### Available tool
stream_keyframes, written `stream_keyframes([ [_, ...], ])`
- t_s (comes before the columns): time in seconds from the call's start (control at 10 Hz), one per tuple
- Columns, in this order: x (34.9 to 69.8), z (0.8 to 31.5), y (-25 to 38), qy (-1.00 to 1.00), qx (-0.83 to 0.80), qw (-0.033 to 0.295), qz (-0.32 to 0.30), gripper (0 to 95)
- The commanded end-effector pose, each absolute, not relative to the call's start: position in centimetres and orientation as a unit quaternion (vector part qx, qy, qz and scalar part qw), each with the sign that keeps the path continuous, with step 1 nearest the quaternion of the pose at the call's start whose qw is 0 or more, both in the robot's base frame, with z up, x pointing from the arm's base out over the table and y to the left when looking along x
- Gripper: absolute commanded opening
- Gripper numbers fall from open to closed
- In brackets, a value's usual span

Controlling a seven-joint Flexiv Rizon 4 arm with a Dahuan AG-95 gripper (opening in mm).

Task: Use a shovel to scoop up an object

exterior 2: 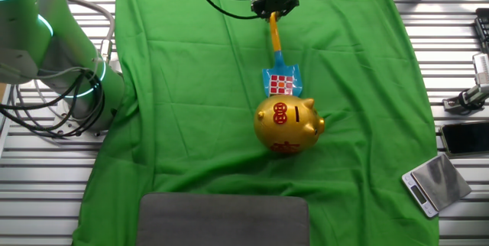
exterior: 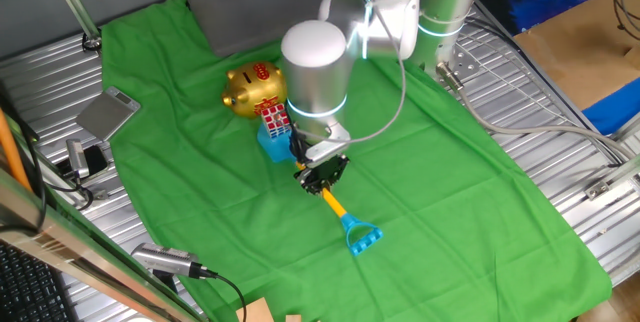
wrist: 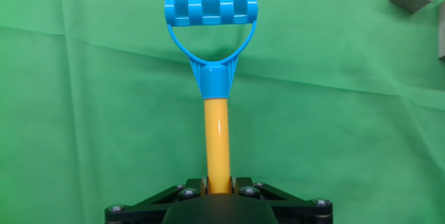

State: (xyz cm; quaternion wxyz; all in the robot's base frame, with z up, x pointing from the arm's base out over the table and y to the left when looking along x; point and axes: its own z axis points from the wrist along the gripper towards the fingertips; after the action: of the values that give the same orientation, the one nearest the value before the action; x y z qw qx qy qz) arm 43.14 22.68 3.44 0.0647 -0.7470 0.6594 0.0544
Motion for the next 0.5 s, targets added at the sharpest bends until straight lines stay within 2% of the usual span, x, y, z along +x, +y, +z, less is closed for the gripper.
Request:
stream_keyframes([
  [0.1,43.08,3.21,22.46,0.657,-0.75,0.061,0.05,0.0],
  [0.5,43.04,3.12,22.36,0.666,-0.743,0.037,0.056,0.0],
])
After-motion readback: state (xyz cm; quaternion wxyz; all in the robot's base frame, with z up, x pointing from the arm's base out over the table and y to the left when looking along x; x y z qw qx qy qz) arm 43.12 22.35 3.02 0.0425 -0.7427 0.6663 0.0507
